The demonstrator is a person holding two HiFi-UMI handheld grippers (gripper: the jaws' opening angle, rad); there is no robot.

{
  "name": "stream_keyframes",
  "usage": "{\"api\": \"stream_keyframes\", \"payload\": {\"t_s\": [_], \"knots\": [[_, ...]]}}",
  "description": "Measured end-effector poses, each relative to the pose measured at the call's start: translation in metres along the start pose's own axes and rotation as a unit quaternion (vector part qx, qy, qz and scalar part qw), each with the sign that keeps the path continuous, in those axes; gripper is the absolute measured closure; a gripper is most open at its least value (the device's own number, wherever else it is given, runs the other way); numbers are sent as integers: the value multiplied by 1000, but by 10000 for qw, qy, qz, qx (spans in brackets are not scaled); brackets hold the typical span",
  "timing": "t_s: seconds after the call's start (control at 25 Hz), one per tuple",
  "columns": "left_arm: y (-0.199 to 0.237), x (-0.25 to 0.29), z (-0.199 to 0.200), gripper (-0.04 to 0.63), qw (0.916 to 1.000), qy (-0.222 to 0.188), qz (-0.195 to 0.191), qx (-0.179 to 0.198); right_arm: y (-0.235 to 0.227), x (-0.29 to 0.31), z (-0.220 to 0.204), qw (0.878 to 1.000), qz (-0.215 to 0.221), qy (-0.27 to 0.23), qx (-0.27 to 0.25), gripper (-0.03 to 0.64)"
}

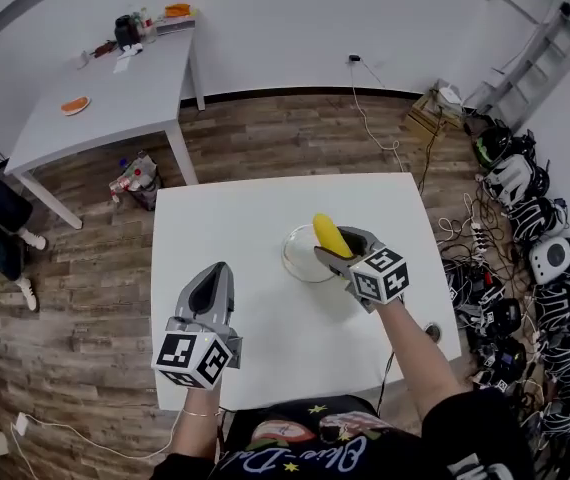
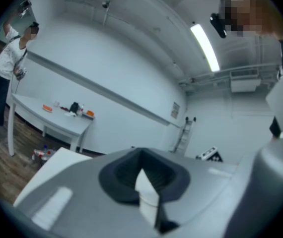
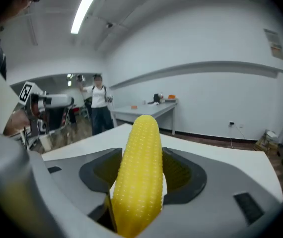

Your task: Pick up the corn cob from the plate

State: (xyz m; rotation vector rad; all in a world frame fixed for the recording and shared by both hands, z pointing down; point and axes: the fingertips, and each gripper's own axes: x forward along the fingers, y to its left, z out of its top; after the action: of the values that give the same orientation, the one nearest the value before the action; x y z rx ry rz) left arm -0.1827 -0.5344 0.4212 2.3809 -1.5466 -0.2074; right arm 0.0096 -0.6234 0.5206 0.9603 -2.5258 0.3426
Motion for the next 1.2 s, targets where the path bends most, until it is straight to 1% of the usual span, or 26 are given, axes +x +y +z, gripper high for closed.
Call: {"api": "stream_keyframes", "payload": {"t_s": [0.12, 0.2, 0.28, 0.4, 0.48, 0.56, 0.68, 0.76, 0.96, 1.08, 1.2], "knots": [[-23, -8, 3, 607, 9998, 26, -28, 218, 12, -45, 19, 9946, -249, -901, 453, 356], [-45, -14, 5, 607, 9990, 43, -84, 444, 24, -77, 26, 9883, -332, -1371, 577, 356], [-69, -21, 9, 607, 9983, -6, -167, 561, 39, -109, 31, 9816, -354, -1760, 649, 356], [-96, -35, 10, 607, 9978, -52, -273, 597, 65, -153, 36, 9720, -343, -2228, 669, 356], [-111, -45, 5, 607, 9984, -25, -365, 424, 82, -178, 36, 9669, -302, -2443, 673, 356], [-130, -57, 0, 607, 9983, -11, -496, 318, 97, -200, 32, 9627, -273, -2600, 697, 356], [-155, -73, -8, 607, 9971, 41, -526, 546, 112, -229, 20, 9587, -313, -2722, 759, 356], [-166, -83, -14, 607, 9967, 70, -534, 600, 121, -244, 12, 9572, -333, -2772, 758, 356], [-185, -109, -31, 607, 9967, 116, -528, 610, 140, -270, -10, 9545, -331, -2845, 831, 356], [-188, -113, -30, 607, 9963, 100, -528, 668, 143, -276, -9, 9516, -341, -2924, 886, 356], [-192, -119, -25, 607, 9958, 55, -543, 735, 149, -281, -7, 9515, -324, -2934, 867, 356]]}}
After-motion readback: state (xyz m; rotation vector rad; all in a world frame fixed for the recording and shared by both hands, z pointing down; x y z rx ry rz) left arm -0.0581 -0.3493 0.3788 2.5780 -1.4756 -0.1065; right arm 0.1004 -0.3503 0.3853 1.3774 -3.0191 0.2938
